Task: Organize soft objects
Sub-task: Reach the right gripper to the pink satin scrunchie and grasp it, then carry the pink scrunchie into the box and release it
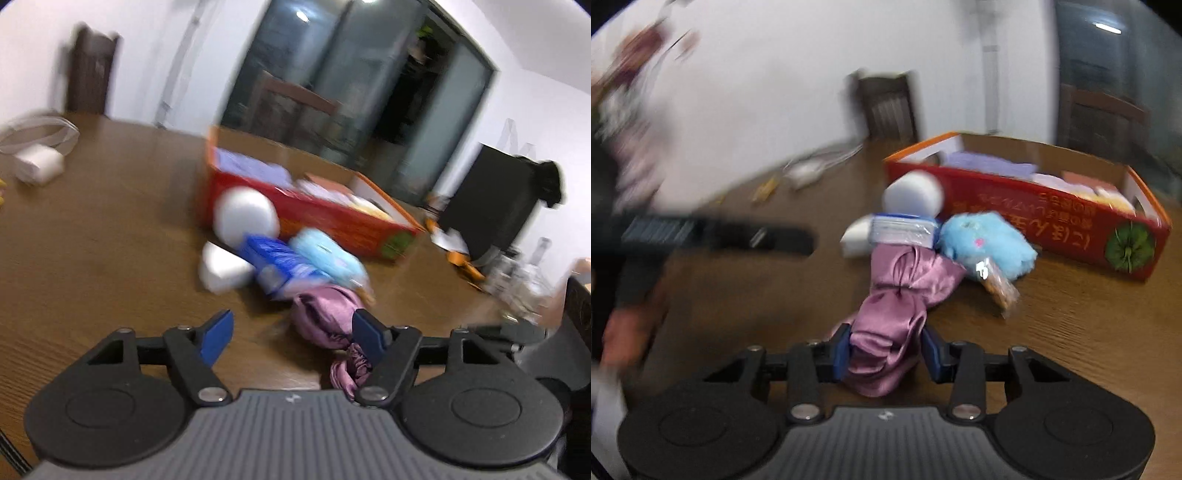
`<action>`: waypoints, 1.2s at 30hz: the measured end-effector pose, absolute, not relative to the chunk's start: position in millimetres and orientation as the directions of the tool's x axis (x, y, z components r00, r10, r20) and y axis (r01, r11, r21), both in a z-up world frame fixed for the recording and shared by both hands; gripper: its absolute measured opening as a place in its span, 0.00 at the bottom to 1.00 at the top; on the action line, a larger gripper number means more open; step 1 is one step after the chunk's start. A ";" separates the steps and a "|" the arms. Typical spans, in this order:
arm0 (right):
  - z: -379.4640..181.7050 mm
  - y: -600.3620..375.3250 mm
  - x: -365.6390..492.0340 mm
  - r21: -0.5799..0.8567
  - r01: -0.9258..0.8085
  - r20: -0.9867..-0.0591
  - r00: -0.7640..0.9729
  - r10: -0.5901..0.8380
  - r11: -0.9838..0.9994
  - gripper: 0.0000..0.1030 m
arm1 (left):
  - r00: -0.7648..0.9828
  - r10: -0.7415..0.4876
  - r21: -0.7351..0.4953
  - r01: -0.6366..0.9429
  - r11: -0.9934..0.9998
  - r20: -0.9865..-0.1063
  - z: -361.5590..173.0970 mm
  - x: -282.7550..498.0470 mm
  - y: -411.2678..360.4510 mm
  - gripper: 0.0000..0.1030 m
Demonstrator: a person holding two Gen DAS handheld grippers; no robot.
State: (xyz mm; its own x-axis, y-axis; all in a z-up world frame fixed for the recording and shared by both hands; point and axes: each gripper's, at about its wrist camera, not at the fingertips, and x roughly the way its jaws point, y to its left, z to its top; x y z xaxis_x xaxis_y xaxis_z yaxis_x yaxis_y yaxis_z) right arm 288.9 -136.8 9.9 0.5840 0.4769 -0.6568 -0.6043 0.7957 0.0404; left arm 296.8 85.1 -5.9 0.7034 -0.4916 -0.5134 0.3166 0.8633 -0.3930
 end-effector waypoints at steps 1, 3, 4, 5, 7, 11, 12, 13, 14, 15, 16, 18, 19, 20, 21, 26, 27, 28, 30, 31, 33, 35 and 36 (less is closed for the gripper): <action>13.6 -145.4 282.6 -0.017 -0.597 -0.657 0.611 0.441 0.802 0.51 | 0.690 -0.513 -0.408 0.331 0.851 -0.510 -8.5 296.5 80.2 0.70; 22.9 -165.9 276.8 -0.075 -0.495 -0.635 0.693 0.342 0.866 0.64 | 0.662 -0.550 -0.431 0.357 0.829 -0.509 -13.6 297.3 68.8 0.70; 26.0 -173.8 276.5 -0.051 -0.462 -0.630 0.703 0.330 0.885 0.64 | 0.645 -0.572 -0.450 0.368 0.813 -0.507 -17.2 298.7 61.3 0.70; 28.0 -180.6 276.2 -0.018 -0.444 -0.624 0.705 0.337 0.896 0.64 | 0.633 -0.584 -0.457 0.376 0.806 -0.508 -20.1 299.5 55.7 0.70; 29.6 -190.6 272.4 0.062 -0.423 -0.592 0.714 0.374 0.904 0.63 | 0.625 -0.582 -0.448 0.381 0.809 -0.520 -24.8 301.9 47.6 0.63; 20.3 -201.8 274.5 0.306 -0.406 -0.515 0.690 0.508 0.861 0.63 | 0.609 -0.588 -0.486 0.349 0.801 -0.532 -29.1 304.5 51.5 0.44; 16.1 -201.0 277.1 0.335 -0.396 -0.509 0.688 0.518 0.855 0.62 | 0.610 -0.590 -0.497 0.340 0.798 -0.529 -29.4 303.2 52.9 0.43; 11.0 -199.2 280.7 0.332 -0.391 -0.512 0.690 0.512 0.859 0.61 | 0.611 -0.587 -0.502 0.331 0.799 -0.531 -29.5 301.2 52.7 0.43; 6.4 -196.3 284.2 0.315 -0.383 -0.528 0.689 0.496 0.868 0.61 | 0.613 -0.580 -0.498 0.325 0.804 -0.537 -29.7 300.0 52.0 0.43; 3.2 -194.9 285.6 0.313 -0.385 -0.530 0.687 0.496 0.868 0.61 | 0.619 -0.572 -0.491 0.322 0.810 -0.538 -28.9 299.2 50.7 0.43; -0.5 -194.5 287.2 0.335 -0.392 -0.523 0.680 0.515 0.857 0.60 | 0.626 -0.565 -0.481 0.322 0.815 -0.538 -28.6 296.3 49.1 0.43; -7.1 -194.3 289.6 0.386 -0.389 -0.520 0.657 0.546 0.836 0.47 | 0.635 -0.550 -0.473 0.310 0.825 -0.542 -29.3 293.7 46.3 0.41; -10.2 -194.3 291.0 0.400 -0.386 -0.520 0.652 0.553 0.831 0.44 | 0.637 -0.544 -0.469 0.306 0.829 -0.546 -29.4 293.2 45.2 0.41; -12.6 -194.1 290.6 0.413 -0.385 -0.519 0.645 0.561 0.825 0.36 | 0.641 -0.536 -0.462 0.301 0.834 -0.549 -29.3 291.4 43.8 0.41; -13.9 -194.5 288.9 0.420 -0.390 -0.513 0.643 0.569 0.820 0.32 | 0.645 -0.529 -0.450 0.304 0.840 -0.552 -28.7 289.0 41.7 0.39; -13.6 -194.1 282.4 0.409 -0.413 -0.511 0.636 0.579 0.814 0.22 | 0.639 -0.530 -0.446 0.307 0.841 -0.558 -25.7 283.8 35.9 0.34; -11.7 -195.5 281.4 0.417 -0.416 -0.507 0.631 0.587 0.808 0.19 | 0.636 -0.537 -0.457 0.306 0.835 -0.554 -23.0 283.7 35.2 0.33; -7.6 -197.2 280.5 0.421 -0.420 -0.500 0.632 0.592 0.804 0.18 | 0.636 -0.545 -0.464 0.311 0.829 -0.547 -19.1 283.8 34.7 0.32; 8.0 -202.9 280.2 0.411 -0.433 -0.473 0.651 0.594 0.802 0.16 | 0.654 -0.558 -0.454 0.346 0.821 -0.511 -1.2 288.8 30.8 0.32; 18.0 -206.1 283.3 0.403 -0.446 -0.453 0.662 0.597 0.799 0.16 | 0.663 -0.568 -0.448 0.369 0.814 -0.487 10.4 295.6 29.3 0.32; 45.4 -213.4 298.0 0.355 -0.478 -0.411 0.693 0.593 0.804 0.16 | 0.672 -0.587 -0.443 0.402 0.801 -0.452 34.9 318.1 26.7 0.32; 73.0 -218.4 324.1 0.290 -0.501 -0.383 0.720 0.579 0.815 0.16 | 0.680 -0.598 -0.421 0.436 0.795 -0.425 63.0 359.9 21.1 0.32; 86.0 -220.2 342.9 0.254 -0.506 -0.373 0.735 0.566 0.824 0.16 | 0.686 -0.593 -0.412 0.438 0.799 -0.421 72.7 383.5 18.2 0.32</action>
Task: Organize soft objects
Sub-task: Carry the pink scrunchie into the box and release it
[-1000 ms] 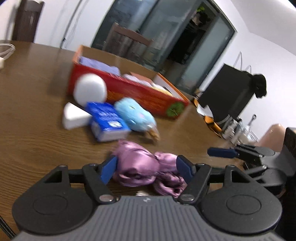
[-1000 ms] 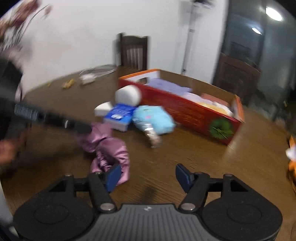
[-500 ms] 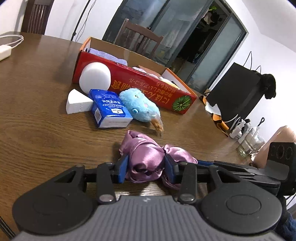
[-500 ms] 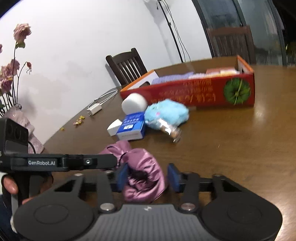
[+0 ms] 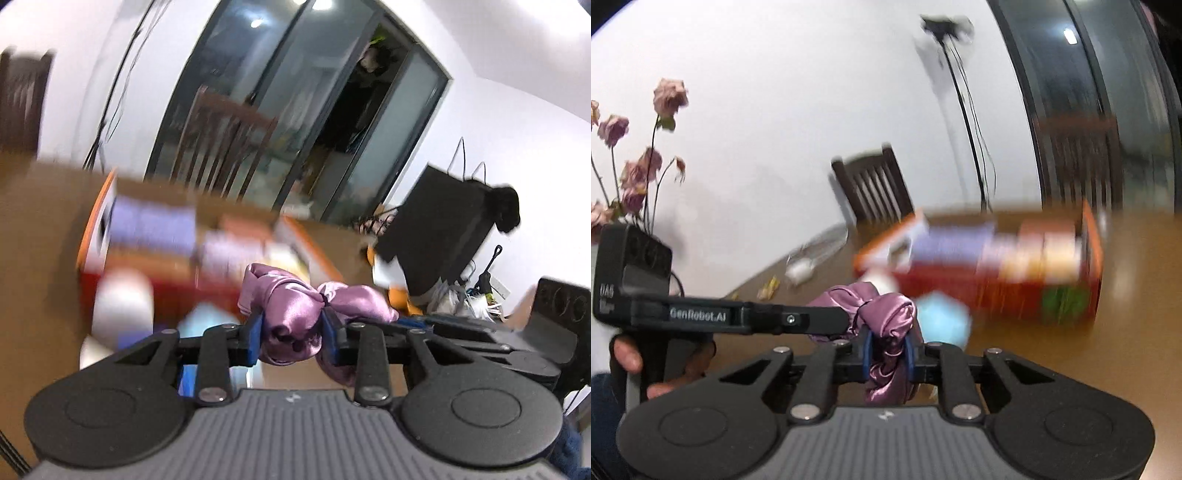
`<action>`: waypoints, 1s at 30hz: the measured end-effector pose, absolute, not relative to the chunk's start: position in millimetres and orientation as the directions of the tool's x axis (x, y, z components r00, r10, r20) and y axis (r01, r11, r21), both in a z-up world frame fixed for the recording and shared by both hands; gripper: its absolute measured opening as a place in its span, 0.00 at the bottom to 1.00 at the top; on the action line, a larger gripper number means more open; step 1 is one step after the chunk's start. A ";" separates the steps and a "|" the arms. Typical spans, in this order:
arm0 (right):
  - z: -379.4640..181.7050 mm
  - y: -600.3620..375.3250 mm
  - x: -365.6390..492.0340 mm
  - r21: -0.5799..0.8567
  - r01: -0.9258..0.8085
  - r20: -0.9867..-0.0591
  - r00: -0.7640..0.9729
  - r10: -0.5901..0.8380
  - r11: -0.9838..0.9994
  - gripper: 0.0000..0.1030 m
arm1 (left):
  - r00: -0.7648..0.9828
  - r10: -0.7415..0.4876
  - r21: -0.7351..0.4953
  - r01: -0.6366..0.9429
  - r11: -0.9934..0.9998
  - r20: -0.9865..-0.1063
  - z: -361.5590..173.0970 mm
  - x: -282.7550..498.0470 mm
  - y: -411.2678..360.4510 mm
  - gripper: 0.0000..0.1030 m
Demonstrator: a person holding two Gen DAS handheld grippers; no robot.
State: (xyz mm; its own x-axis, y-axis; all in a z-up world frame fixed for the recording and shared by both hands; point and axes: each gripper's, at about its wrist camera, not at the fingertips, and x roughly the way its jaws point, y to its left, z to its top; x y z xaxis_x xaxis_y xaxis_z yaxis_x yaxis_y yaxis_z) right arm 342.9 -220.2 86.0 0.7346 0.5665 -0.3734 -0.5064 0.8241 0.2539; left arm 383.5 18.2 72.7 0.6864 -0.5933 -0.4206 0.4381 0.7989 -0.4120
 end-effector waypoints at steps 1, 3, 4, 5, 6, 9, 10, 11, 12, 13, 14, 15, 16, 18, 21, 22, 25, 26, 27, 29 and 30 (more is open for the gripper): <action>98.5 -221.8 370.0 0.228 -0.508 -0.375 0.742 0.556 0.831 0.16 | 0.685 -0.590 -0.418 0.428 0.801 -0.427 80.7 411.3 15.7 0.31; 113.3 -223.2 421.3 0.207 -0.478 -0.389 0.760 0.520 0.853 0.16 | 0.668 -0.585 -0.428 0.410 0.805 -0.461 89.1 471.8 6.2 0.31; 118.1 -221.0 452.4 0.180 -0.459 -0.411 0.768 0.490 0.870 0.16 | 0.663 -0.573 -0.433 0.388 0.814 -0.482 88.8 503.4 2.3 0.31; 119.7 -219.0 481.1 0.170 -0.438 -0.433 0.771 0.466 0.883 0.16 | 0.654 -0.565 -0.435 0.374 0.819 -0.502 86.6 528.9 -1.6 0.31; 118.7 -216.4 509.5 0.163 -0.418 -0.460 0.769 0.444 0.894 0.16 | 0.643 -0.553 -0.443 0.346 0.827 -0.529 81.1 558.9 -5.7 0.31; 102.5 -206.1 584.7 0.176 -0.370 -0.546 0.734 0.404 0.912 0.16 | 0.633 -0.501 -0.433 0.276 0.858 -0.590 56.3 622.1 -12.6 0.31; 92.4 -201.7 608.5 0.187 -0.356 -0.577 0.715 0.395 0.916 0.16 | 0.626 -0.480 -0.432 0.242 0.869 -0.615 43.9 639.7 -13.8 0.30; 83.2 -197.9 626.6 0.201 -0.343 -0.599 0.698 0.392 0.918 0.16 | 0.618 -0.462 -0.428 0.215 0.878 -0.636 33.0 651.1 -14.3 0.29; 72.0 -194.3 644.1 0.211 -0.333 -0.625 0.677 0.389 0.919 0.15 | 0.611 -0.442 -0.419 0.192 0.887 -0.656 22.3 660.7 -13.7 0.28; 61.7 -191.9 655.6 0.215 -0.328 -0.646 0.659 0.386 0.920 0.15 | 0.592 -0.435 -0.425 0.168 0.890 -0.678 11.7 670.0 -12.2 0.28; 50.9 -189.7 666.2 0.221 -0.323 -0.669 0.637 0.384 0.920 0.15 | 0.565 -0.438 -0.436 0.149 0.888 -0.699 3.2 678.0 -9.7 0.29; 41.0 -187.5 673.7 0.226 -0.317 -0.696 0.609 0.380 0.921 0.15 | 0.523 -0.446 -0.453 0.124 0.883 -0.727 -9.0 685.0 -7.7 0.29; 33.2 -184.6 677.1 0.222 -0.317 -0.714 0.592 0.375 0.922 0.15 | 0.509 -0.453 -0.461 0.120 0.879 -0.732 -15.2 687.2 -5.3 0.29; 23.6 -184.0 681.7 0.226 -0.318 -0.739 0.560 0.375 0.921 0.14 | 0.507 -0.455 -0.457 0.131 0.880 -0.732 -16.3 688.2 -3.3 0.30; 21.2 -185.7 683.5 0.227 -0.322 -0.749 0.546 0.376 0.919 0.13 | 0.506 -0.436 -0.425 0.146 0.893 -0.744 -14.4 689.9 -7.9 0.31; 20.8 -186.3 685.7 0.233 -0.319 -0.750 0.543 0.379 0.919 0.13 | 0.507 -0.435 -0.423 0.146 0.894 -0.745 -12.2 690.3 -10.2 0.32; 21.7 -189.0 691.0 0.257 -0.318 -0.741 0.541 0.398 0.912 0.15 | 0.513 -0.411 -0.401 0.136 0.906 -0.754 -4.7 688.2 -9.7 0.41; 23.8 -193.7 686.8 0.268 -0.306 -0.739 0.543 0.399 0.913 0.21 | 0.516 -0.400 -0.394 0.127 0.910 -0.757 -0.1 684.5 -7.9 0.42; 29.5 -195.9 683.0 0.273 -0.296 -0.733 0.552 0.397 0.916 0.31 | 0.530 -0.383 -0.381 0.118 0.917 -0.757 8.4 678.0 -4.9 0.50; 45.8 -195.7 667.6 0.243 -0.301 -0.719 0.583 0.380 0.922 0.48 | 0.568 -0.353 -0.354 0.113 0.928 -0.743 23.7 662.4 2.5 0.61; 57.7 -196.8 658.8 0.231 -0.307 -0.704 0.602 0.376 0.924 0.57 | 0.580 -0.353 -0.347 0.126 0.929 -0.734 34.5 652.5 6.6 0.61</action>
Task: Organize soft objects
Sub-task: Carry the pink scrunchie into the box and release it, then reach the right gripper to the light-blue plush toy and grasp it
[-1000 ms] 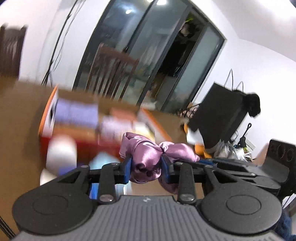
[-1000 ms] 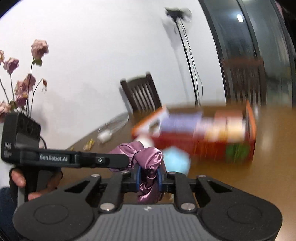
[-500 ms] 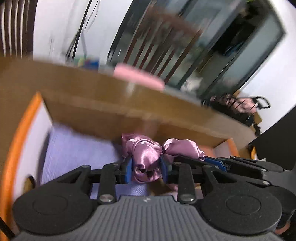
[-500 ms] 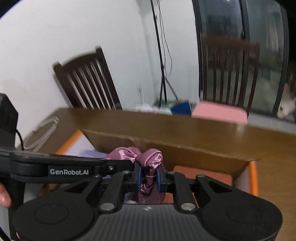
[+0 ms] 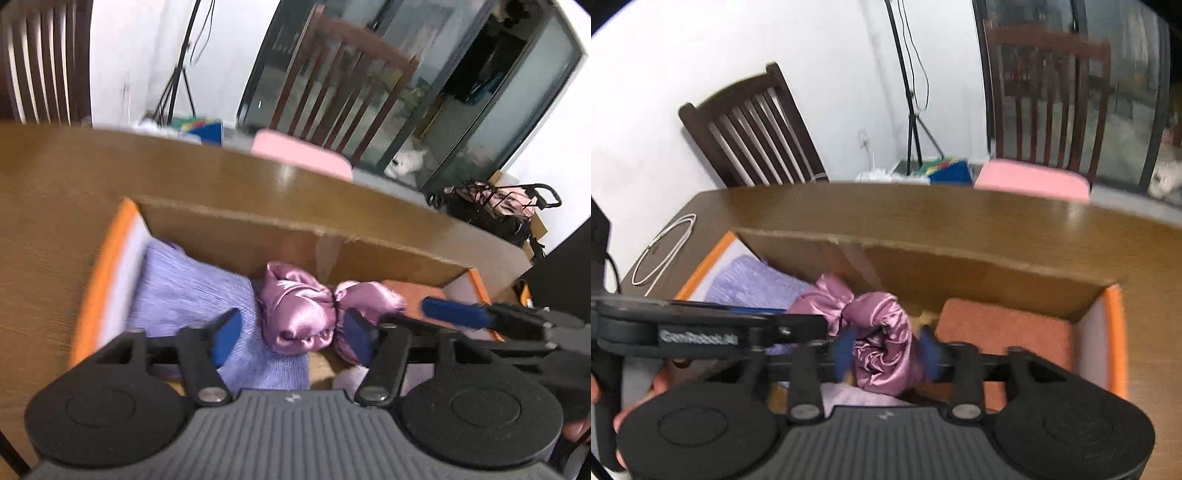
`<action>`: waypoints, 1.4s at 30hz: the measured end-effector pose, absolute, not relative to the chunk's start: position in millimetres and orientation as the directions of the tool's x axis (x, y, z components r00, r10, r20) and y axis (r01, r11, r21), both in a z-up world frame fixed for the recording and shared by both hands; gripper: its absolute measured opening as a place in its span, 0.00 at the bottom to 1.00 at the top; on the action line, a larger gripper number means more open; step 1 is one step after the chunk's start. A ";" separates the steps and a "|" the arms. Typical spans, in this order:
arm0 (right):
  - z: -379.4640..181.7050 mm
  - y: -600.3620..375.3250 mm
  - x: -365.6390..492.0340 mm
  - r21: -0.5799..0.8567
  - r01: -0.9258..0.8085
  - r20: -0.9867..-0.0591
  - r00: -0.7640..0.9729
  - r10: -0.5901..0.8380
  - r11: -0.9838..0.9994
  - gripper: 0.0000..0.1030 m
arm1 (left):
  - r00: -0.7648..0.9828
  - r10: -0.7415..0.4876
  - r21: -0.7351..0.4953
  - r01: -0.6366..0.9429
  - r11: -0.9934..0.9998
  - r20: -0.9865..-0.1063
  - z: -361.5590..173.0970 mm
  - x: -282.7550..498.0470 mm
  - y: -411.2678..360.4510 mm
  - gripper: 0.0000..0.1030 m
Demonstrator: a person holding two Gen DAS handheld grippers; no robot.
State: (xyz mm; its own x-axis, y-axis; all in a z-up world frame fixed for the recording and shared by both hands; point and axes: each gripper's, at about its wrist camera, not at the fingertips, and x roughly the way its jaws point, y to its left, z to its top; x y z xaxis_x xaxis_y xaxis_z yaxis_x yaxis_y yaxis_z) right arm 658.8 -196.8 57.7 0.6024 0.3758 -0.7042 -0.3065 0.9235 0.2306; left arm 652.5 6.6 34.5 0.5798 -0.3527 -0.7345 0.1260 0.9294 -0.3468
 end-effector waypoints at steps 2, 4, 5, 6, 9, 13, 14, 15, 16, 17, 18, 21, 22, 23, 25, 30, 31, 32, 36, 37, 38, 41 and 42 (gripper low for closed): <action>80.9 -200.3 644.1 0.228 -0.323 -0.683 0.619 0.387 0.919 0.56 | 0.594 -0.349 -0.334 0.141 0.932 -0.725 59.3 631.1 13.8 0.61; 107.3 -204.8 622.7 0.199 -0.332 -0.673 0.638 0.374 0.922 0.56 | 0.619 -0.333 -0.309 0.151 0.939 -0.711 84.9 607.7 19.3 0.61; 121.6 -207.9 609.9 0.178 -0.333 -0.664 0.654 0.363 0.926 0.56 | 0.636 -0.327 -0.295 0.160 0.942 -0.699 98.0 594.8 22.9 0.61; 137.2 -212.1 594.9 0.161 -0.332 -0.654 0.669 0.352 0.929 0.56 | 0.657 -0.320 -0.276 0.173 0.945 -0.683 114.6 577.3 27.9 0.61; 178.2 -228.9 554.8 0.113 -0.313 -0.630 0.712 0.311 0.943 0.56 | 0.708 -0.300 -0.231 0.196 0.953 -0.640 153.2 534.6 39.0 0.66; 208.8 -252.0 510.8 0.075 -0.263 -0.601 0.758 0.254 0.962 0.59 | 0.745 -0.275 -0.200 0.192 0.961 -0.607 183.3 489.3 49.1 0.71; 211.7 -258.0 501.7 0.067 -0.250 -0.600 0.764 0.239 0.966 0.59 | 0.749 -0.269 -0.196 0.188 0.963 -0.605 187.7 480.2 49.1 0.71; 214.2 -260.1 493.0 0.056 -0.238 -0.602 0.767 0.223 0.970 0.59 | 0.751 -0.263 -0.187 0.188 0.964 -0.605 191.7 469.9 47.6 0.71; 215.0 -259.3 486.6 0.048 -0.234 -0.603 0.769 0.215 0.971 0.59 | 0.754 -0.260 -0.178 0.190 0.966 -0.603 194.1 461.8 45.5 0.71; 216.6 -259.5 478.0 0.043 -0.234 -0.597 0.773 0.213 0.971 0.59 | 0.758 -0.256 -0.168 0.193 0.967 -0.600 195.3 454.5 42.9 0.71; 218.7 -259.5 469.8 0.041 -0.236 -0.589 0.779 0.214 0.971 0.59 | 0.762 -0.252 -0.156 0.198 0.968 -0.596 196.9 445.6 41.0 0.71; 221.5 -258.5 437.4 0.051 -0.249 -0.534 0.812 0.238 0.967 0.63 | 0.804 -0.222 -0.095 0.204 0.974 -0.552 191.2 405.4 37.5 0.77; 219.7 -257.9 422.5 0.057 -0.255 -0.505 0.827 0.248 0.965 0.65 | 0.819 -0.215 -0.073 0.209 0.975 -0.531 186.3 390.8 37.6 0.82; 215.5 -256.6 407.8 0.062 -0.259 -0.480 0.839 0.257 0.964 0.71 | 0.828 -0.207 -0.040 0.218 0.975 -0.521 179.0 377.2 36.1 0.83; 202.9 -251.8 381.4 0.045 -0.280 -0.460 0.846 0.268 0.959 0.75 | 0.825 -0.181 0.032 0.234 0.972 -0.535 160.2 350.8 30.2 0.83; 164.8 -238.8 317.5 0.020 -0.331 -0.401 0.862 0.311 0.943 0.77 | 0.866 -0.201 0.036 0.244 0.969 -0.458 124.5 277.3 29.7 0.85; 156.2 -236.7 304.0 0.022 -0.342 -0.390 0.862 0.323 0.940 0.78 | 0.873 -0.210 0.021 0.243 0.970 -0.439 114.7 261.4 30.9 0.89; 146.2 -234.2 289.5 0.020 -0.353 -0.379 0.863 0.334 0.935 0.80 | 0.879 -0.223 0.005 0.248 0.969 -0.421 103.7 247.1 34.1 0.92; 93.6 -220.3 233.1 0.017 -0.378 -0.383 0.853 0.356 0.926 0.85 | 0.872 -0.221 -0.017 0.238 0.971 -0.437 51.8 192.3 35.9 0.95; 80.1 -216.1 220.1 0.030 -0.383 -0.395 0.844 0.362 0.923 0.85 | 0.868 -0.209 -0.018 0.225 0.974 -0.451 41.6 182.1 36.5 0.95; 67.1 -214.0 207.9 0.054 -0.380 -0.409 0.835 0.368 0.923 0.85 | 0.863 -0.199 -0.031 0.208 0.978 -0.465 33.0 174.3 38.3 0.95; 36.8 -212.2 181.7 0.147 -0.411 -0.456 0.779 0.430 0.900 0.85 | 0.830 -0.189 -0.067 0.181 0.981 -0.525 15.0 167.7 48.9 0.95; 31.6 -211.3 180.7 0.142 -0.424 -0.481 0.760 0.437 0.895 0.85 | 0.821 -0.185 -0.063 0.179 0.982 -0.540 12.6 171.3 50.7 0.95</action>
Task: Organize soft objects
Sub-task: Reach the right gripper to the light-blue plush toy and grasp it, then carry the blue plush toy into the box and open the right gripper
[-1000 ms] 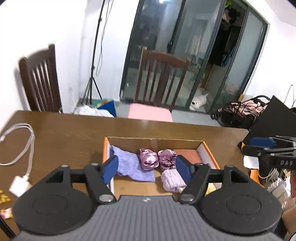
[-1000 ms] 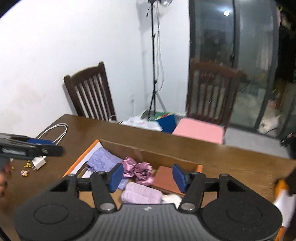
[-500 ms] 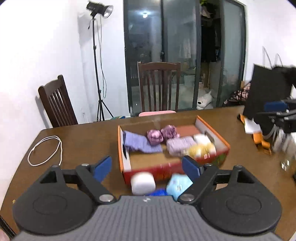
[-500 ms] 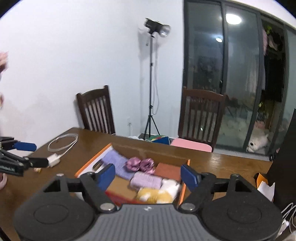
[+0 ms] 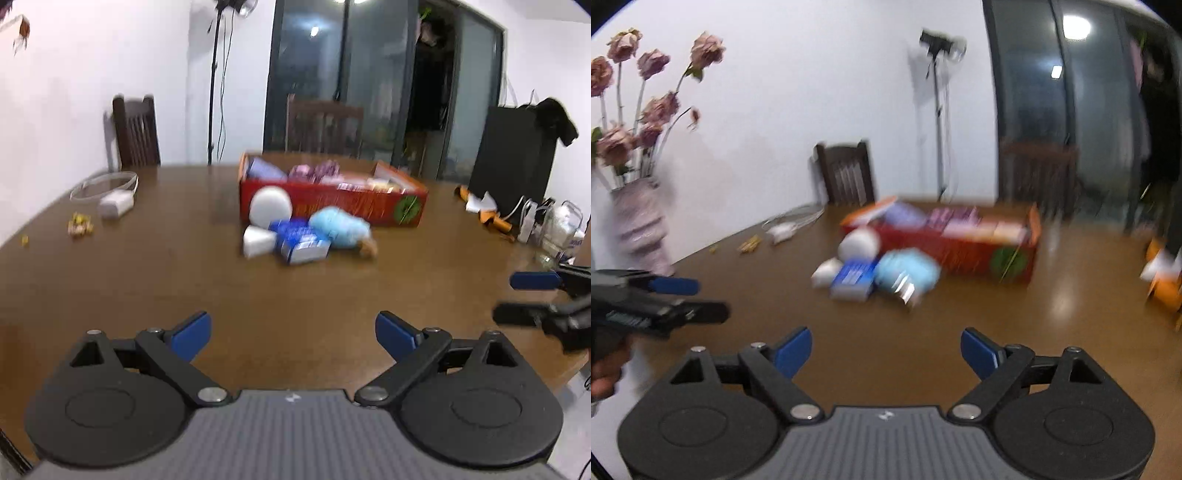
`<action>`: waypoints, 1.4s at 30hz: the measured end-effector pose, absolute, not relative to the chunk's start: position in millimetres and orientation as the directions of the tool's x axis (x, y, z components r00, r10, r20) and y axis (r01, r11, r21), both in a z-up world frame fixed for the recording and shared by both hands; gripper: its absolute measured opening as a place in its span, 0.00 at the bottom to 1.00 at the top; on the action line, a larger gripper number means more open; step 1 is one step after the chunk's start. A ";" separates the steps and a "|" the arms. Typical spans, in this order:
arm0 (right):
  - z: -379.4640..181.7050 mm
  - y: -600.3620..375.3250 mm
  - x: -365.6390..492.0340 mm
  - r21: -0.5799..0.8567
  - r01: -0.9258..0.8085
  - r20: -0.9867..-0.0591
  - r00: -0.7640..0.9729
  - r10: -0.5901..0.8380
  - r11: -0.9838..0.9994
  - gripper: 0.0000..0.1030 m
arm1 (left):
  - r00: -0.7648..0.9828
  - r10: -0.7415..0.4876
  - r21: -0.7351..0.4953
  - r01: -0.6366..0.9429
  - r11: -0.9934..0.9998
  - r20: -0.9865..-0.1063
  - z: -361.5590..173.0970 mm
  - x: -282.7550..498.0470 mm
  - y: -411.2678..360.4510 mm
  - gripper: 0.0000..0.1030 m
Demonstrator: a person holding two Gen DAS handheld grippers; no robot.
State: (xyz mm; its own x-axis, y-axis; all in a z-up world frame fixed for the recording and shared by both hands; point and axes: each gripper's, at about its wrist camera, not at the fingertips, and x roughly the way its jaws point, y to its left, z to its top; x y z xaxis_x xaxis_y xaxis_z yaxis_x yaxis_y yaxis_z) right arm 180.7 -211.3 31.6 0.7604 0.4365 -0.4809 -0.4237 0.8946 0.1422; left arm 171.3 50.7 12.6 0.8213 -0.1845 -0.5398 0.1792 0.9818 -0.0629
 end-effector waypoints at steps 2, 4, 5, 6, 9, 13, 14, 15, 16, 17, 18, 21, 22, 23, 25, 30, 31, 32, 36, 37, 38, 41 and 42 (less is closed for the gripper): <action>28.1 -208.8 182.4 0.106 -0.416 -0.500 0.763 0.410 0.903 0.85 | 0.829 -0.171 -0.044 0.174 0.984 -0.532 12.3 180.6 53.8 0.95; 32.3 -210.6 192.2 0.116 -0.374 -0.492 0.783 0.380 0.920 0.85 | 0.835 -0.174 -0.057 0.170 0.984 -0.522 14.1 193.7 56.9 0.95; 34.0 -212.1 198.8 0.141 -0.362 -0.481 0.789 0.384 0.921 0.85 | 0.835 -0.186 -0.081 0.169 0.982 -0.517 14.6 201.2 58.3 0.95; 35.0 -213.7 206.9 0.173 -0.350 -0.471 0.792 0.389 0.921 0.85 | 0.831 -0.199 -0.108 0.167 0.980 -0.519 14.1 208.3 59.5 0.95; 34.0 -217.6 237.4 0.243 -0.317 -0.468 0.790 0.397 0.917 0.84 | 0.804 -0.248 -0.173 0.183 0.968 -0.540 10.7 234.2 56.0 0.94; 23.2 -204.8 282.1 0.210 -0.308 -0.502 0.781 0.373 0.928 0.77 | 0.790 -0.273 -0.159 0.222 0.962 -0.549 7.4 269.7 39.6 0.83; 21.9 -200.7 294.0 0.201 -0.319 -0.507 0.775 0.377 0.926 0.74 | 0.791 -0.273 -0.149 0.229 0.962 -0.547 8.2 279.8 35.6 0.81; 20.5 -197.3 307.2 0.206 -0.330 -0.510 0.768 0.388 0.921 0.73 | 0.793 -0.271 -0.144 0.231 0.962 -0.546 9.5 288.5 32.7 0.76; 19.8 -196.0 320.4 0.226 -0.334 -0.507 0.762 0.403 0.915 0.72 | 0.794 -0.275 -0.141 0.237 0.961 -0.541 11.5 300.1 29.5 0.71; 19.2 -195.6 334.8 0.259 -0.332 -0.502 0.756 0.420 0.907 0.72 | 0.795 -0.292 -0.149 0.252 0.956 -0.532 12.8 310.4 26.7 0.69; 18.1 -195.5 349.4 0.296 -0.333 -0.495 0.749 0.441 0.896 0.71 | 0.789 -0.319 -0.166 0.272 0.948 -0.525 14.2 322.5 24.0 0.66; 9.1 -199.7 386.7 0.385 -0.312 -0.477 0.739 0.477 0.869 0.66 | 0.721 -0.423 -0.261 0.332 0.906 -0.550 9.1 370.8 18.2 0.54; 4.0 -201.6 396.9 0.410 -0.299 -0.473 0.738 0.481 0.862 0.64 | 0.691 -0.434 -0.284 0.328 0.901 -0.578 4.1 390.1 16.0 0.48; -1.7 -204.0 406.1 0.440 -0.281 -0.478 0.731 0.487 0.853 0.58 | 0.675 -0.427 -0.283 0.320 0.904 -0.602 0.1 402.9 12.9 0.46; -14.4 -210.1 416.1 0.511 -0.249 -0.481 0.710 0.514 0.822 0.52 | 0.655 -0.416 -0.257 0.330 0.908 -0.630 -7.3 425.0 5.9 0.45; -31.6 -217.0 425.7 0.622 -0.241 -0.453 0.666 0.593 0.745 0.40 | 0.642 -0.463 -0.302 0.351 0.886 -0.611 -17.5 433.6 3.6 0.42; -30.6 -215.9 424.9 0.614 -0.243 -0.449 0.675 0.586 0.751 0.39 | 0.641 -0.469 -0.314 0.349 0.883 -0.608 -17.8 433.8 4.7 0.41; -29.4 -214.5 424.2 0.605 -0.250 -0.444 0.683 0.581 0.756 0.38 | 0.641 -0.477 -0.333 0.342 0.879 -0.601 -17.0 435.1 6.3 0.40; -9.9 -214.9 405.0 0.578 -0.274 -0.371 0.751 0.547 0.769 0.35 | 0.683 -0.501 -0.356 0.356 0.864 -0.532 4.4 419.4 5.8 0.40; -1.6 -214.9 396.9 0.560 -0.288 -0.339 0.776 0.532 0.777 0.34 | 0.699 -0.512 -0.360 0.371 0.856 -0.499 15.2 407.3 6.5 0.40; 9.8 -213.7 385.4 0.536 -0.305 -0.302 0.802 0.516 0.787 0.33 | 0.710 -0.517 -0.358 0.380 0.853 -0.478 23.5 398.4 6.3 0.40; 36.3 -207.4 349.3 0.460 -0.362 -0.243 0.827 0.507 0.811 0.33 | 0.744 -0.504 -0.336 0.385 0.860 -0.438 43.3 357.2 7.7 0.40; 40.9 -204.5 337.1 0.434 -0.379 -0.243 0.824 0.512 0.817 0.33 | 0.753 -0.495 -0.330 0.379 0.865 -0.434 45.1 339.6 9.1 0.40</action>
